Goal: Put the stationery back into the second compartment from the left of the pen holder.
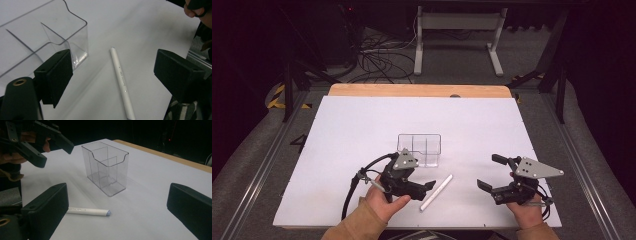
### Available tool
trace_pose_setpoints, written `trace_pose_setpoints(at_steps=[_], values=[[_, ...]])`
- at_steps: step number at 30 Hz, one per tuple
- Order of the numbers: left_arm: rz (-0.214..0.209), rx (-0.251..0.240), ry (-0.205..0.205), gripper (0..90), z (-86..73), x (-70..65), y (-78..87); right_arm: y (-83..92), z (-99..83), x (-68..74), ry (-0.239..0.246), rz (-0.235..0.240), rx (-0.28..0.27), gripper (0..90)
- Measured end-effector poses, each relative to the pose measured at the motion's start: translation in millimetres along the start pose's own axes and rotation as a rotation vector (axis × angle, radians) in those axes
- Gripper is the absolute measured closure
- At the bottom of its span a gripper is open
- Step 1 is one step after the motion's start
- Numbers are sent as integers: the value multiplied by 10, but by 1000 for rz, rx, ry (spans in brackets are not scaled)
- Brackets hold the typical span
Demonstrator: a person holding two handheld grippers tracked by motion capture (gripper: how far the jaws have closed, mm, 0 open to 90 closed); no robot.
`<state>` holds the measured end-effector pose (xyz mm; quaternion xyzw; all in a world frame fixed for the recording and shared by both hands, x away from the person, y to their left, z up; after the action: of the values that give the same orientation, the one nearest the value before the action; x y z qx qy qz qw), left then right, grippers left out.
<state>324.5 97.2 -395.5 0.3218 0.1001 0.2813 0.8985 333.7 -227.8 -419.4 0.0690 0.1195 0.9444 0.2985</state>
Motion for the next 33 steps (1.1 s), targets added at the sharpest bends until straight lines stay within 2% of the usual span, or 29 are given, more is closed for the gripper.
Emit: trace_pose_setpoints(at_steps=[6,16,22,33], values=[[-24,53,13,180,31,-31,-152,13,4,-2,0,1,-3,44],[-33,133,36,204,62,-81,-344,10,3,1,1,4,-1,47],[-42,202,49,210,55,-103,-451,9,1,2,2,5,1,47],[-59,242,47,249,38,-138,-629,-7,-6,10,4,9,10,48]])
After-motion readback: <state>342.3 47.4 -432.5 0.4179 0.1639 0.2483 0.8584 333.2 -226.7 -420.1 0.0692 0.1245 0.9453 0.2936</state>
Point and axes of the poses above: each handheld gripper's, and its own axes: y roughly backward along the jaws, z roughly out of its top, x roughly to its left, the point moved 1 cm from there along -y, roughly forward along the jaws, and after that the axes turned 4 degrees about -y, right-handed, at the moved point
